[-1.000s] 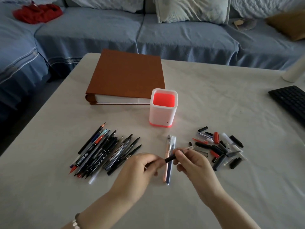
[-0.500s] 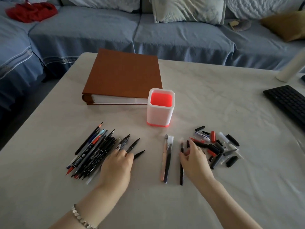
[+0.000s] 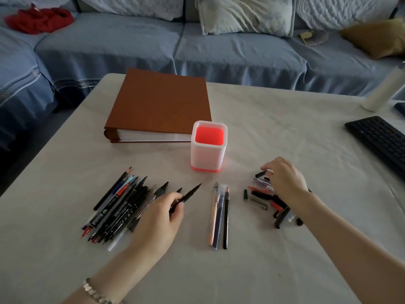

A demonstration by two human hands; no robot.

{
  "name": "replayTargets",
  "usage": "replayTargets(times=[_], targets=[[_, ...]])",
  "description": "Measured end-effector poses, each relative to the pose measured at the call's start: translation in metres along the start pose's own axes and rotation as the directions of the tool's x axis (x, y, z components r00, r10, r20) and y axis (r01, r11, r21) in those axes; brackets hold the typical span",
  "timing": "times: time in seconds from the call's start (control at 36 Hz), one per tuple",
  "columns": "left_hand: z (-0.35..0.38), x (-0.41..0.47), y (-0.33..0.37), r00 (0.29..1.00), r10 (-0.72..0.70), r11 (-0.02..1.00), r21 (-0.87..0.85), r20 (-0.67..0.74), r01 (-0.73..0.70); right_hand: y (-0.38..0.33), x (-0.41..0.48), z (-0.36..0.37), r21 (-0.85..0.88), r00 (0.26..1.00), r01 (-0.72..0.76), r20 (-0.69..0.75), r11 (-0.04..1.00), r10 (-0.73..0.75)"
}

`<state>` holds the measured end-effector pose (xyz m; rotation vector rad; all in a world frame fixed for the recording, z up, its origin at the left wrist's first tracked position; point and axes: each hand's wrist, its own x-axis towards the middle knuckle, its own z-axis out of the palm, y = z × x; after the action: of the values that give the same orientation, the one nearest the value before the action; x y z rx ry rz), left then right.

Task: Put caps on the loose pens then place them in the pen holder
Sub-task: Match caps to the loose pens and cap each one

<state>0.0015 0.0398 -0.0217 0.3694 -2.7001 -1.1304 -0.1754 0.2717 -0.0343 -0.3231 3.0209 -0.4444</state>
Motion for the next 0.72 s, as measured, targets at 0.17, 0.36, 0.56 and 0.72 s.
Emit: replayTargets(times=[0.17, 0.36, 0.56, 0.72], targets=[[-0.002, -0.003, 0.001, 1.000, 0.019, 0.999, -0.036, 0.001, -0.019, 0.002, 0.019, 0.005, -0.075, 0.975, 0.151, 0.177, 0.986, -0.136], [0.000, -0.003, 0.004, 0.999, 0.037, 0.996, -0.076, 0.014, -0.036, -0.006, -0.006, -0.001, 0.212, 0.986, 0.143, 0.048, 0.967, -0.157], [0.003, -0.003, 0.011, 0.997, 0.020, 0.985, -0.173, 0.069, -0.007, -0.035, -0.068, -0.014, 0.742, 0.994, 0.106, -0.058, 0.662, -0.095], [-0.001, -0.010, 0.020, 0.991, 0.041, 0.965, -0.261, 0.129, -0.006, -0.051, -0.096, -0.013, 0.883, 1.000, 0.014, -0.016, 0.469, 0.001]])
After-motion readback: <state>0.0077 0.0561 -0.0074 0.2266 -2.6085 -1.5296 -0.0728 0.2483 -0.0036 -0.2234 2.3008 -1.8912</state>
